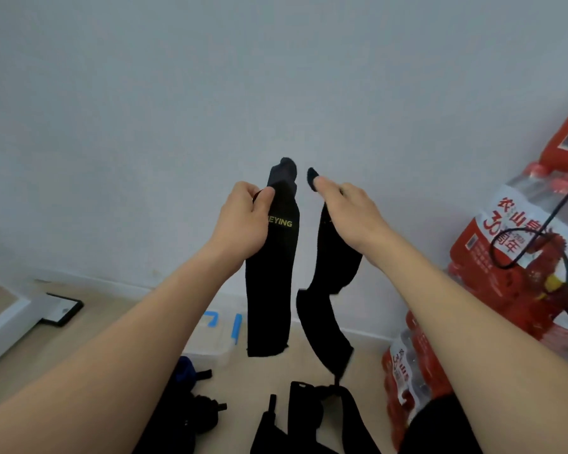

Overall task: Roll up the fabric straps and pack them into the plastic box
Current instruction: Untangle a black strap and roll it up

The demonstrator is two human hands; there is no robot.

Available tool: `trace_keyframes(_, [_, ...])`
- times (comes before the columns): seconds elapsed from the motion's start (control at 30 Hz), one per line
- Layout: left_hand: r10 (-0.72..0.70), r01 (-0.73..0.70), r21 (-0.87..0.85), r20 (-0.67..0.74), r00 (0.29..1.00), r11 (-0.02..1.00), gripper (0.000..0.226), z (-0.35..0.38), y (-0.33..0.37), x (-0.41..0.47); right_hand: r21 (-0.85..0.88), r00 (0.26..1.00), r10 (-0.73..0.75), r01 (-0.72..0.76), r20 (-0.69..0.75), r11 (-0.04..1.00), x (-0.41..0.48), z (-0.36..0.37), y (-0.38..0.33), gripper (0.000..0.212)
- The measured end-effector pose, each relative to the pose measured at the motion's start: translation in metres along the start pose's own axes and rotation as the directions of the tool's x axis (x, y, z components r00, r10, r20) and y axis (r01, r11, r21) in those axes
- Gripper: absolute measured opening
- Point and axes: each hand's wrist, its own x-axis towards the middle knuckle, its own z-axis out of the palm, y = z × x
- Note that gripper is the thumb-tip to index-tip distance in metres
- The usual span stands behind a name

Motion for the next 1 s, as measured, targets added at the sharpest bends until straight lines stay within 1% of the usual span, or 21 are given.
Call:
trace_keyframes(0.07, [-0.013,0.013,-0.051,-0.007,1.0,0.999,0.037,0.001,-0.002,0.012,0.089,0.998,-0.034,0.039,-0.061,0.995,0.005,0.003,-0.005,0.065])
trace_keyframes(0.13, [-0.017,0.017,-0.101,-0.001,1.0,0.995,0.044,0.0,-0.004,0.019,0.307,0.997,-0.046,0.063,-0.064,0.95,0.005,0.003,-0.011,0.048])
trace_keyframes(0.2, [-0.015,0.015,-0.165,0.003,1.0,0.986,0.043,-0.001,-0.004,0.024,0.443,0.999,-0.038,0.025,0.022,0.896,0.004,0.003,-0.008,0.038])
trace_keyframes(0.23, [-0.016,0.017,-0.203,0.006,1.0,0.979,0.04,-0.002,-0.003,0.025,0.47,0.994,-0.028,-0.024,0.103,0.882,0.002,0.005,-0.003,0.033])
trace_keyframes(0.27, [-0.026,0.03,-0.24,0.021,0.999,0.97,0.036,-0.002,-0.002,0.026,0.462,0.978,-0.007,-0.092,0.208,0.882,-0.001,0.009,0.002,0.034])
trace_keyframes(0.3, [-0.045,0.057,-0.28,0.049,0.998,0.958,0.032,-0.002,-0.001,0.026,0.391,0.952,0.019,-0.145,0.307,0.909,-0.004,0.012,0.007,0.039])
trace_keyframes(0.33, [-0.073,0.095,-0.326,0.081,0.994,0.941,0.029,-0.002,0.0,0.025,0.277,0.922,0.043,-0.16,0.384,0.947,-0.008,0.017,0.012,0.037])
trace_keyframes(0.37, [-0.106,0.139,-0.379,0.106,0.989,0.915,0.028,-0.002,0.001,0.025,0.155,0.902,0.056,-0.135,0.428,0.979,-0.012,0.023,0.016,0.026])
trace_keyframes(0.4, [-0.144,0.186,-0.435,0.129,0.981,0.881,0.027,-0.002,0.001,0.024,0.068,0.895,0.062,-0.103,0.441,0.992,-0.015,0.029,0.018,0.014])
trace_keyframes(0.47, [-0.235,0.307,-0.537,0.2,0.951,0.786,0.026,-0.004,0.002,0.026,0.043,0.921,0.06,-0.083,0.386,0.996,-0.017,0.037,0.016,0.006])
trace_keyframes(0.5, [-0.275,0.38,-0.572,0.264,0.924,0.727,0.029,-0.006,0.003,0.027,0.09,0.935,0.049,-0.085,0.351,0.992,-0.016,0.039,0.013,0.008])
trace_keyframes(0.53, [-0.296,0.452,-0.574,0.348,0.89,0.683,0.037,-0.01,0.003,0.027,0.169,0.948,0.034,-0.092,0.317,0.981,-0.014,0.041,0.009,0.021])
trace_keyframes(0.57, [-0.293,0.513,-0.534,0.445,0.846,0.672,0.05,-0.014,0.003,0.025,0.25,0.958,0.025,-0.099,0.284,0.963,-0.01,0.042,0.007,0.036])
trace_keyframes(0.6, [-0.266,0.54,-0.463,0.533,0.803,0.703,0.062,-0.018,0.002,0.024,0.322,0.969,0.031,-0.112,0.244,0.94,-0.006,0.043,0.005,0.043])
trace_keyframes(0.67, [-0.174,0.478,-0.322,0.653,0.737,0.817,0.075,-0.024,-0.003,0.022,0.46,0.982,0.062,-0.14,0.18,0.877,-0.001,0.043,0.001,0.031])
trace_keyframes(0.73, [-0.132,0.357,-0.192,0.693,0.709,0.914,0.074,-0.029,-0.009,0.019,0.578,0.979,0.123,-0.197,0.165,0.792,0.004,0.042,0.0,0.014])
trace_keyframes(0.8, [-0.145,0.248,-0.048,0.697,0.702,0.968,0.069,-0.036,-0.016,0.015,0.609,0.966,0.208,-0.259,0.155,0.75,0.01,0.04,0.002,0.019])
trace_keyframes(0.83, [-0.144,0.204,0.002,0.712,0.687,0.979,0.06,-0.039,-0.019,0.013,0.625,0.955,0.247,-0.294,0.164,0.724,0.015,0.039,0.004,0.021])
trace_keyframes(0.9, [-0.149,0.164,0.047,0.703,0.696,0.985,0.034,-0.04,-0.024,0.011,0.655,0.924,0.296,-0.38,0.241,0.654,0.02,0.034,0.008,0.017])
trace_keyframes(0.93, [-0.16,0.17,0.052,0.669,0.725,0.984,0.026,-0.04,-0.026,0.012,0.66,0.908,0.308,-0.419,0.286,0.623,0.022,0.033,0.009,0.014])
trace_keyframes(1.0, [-0.189,0.218,0.014,0.558,0.808,0.976,0.022,-0.039,-0.027,0.016,0.635,0.88,0.339,-0.474,0.332,0.61,0.023,0.031,0.011,0.018])
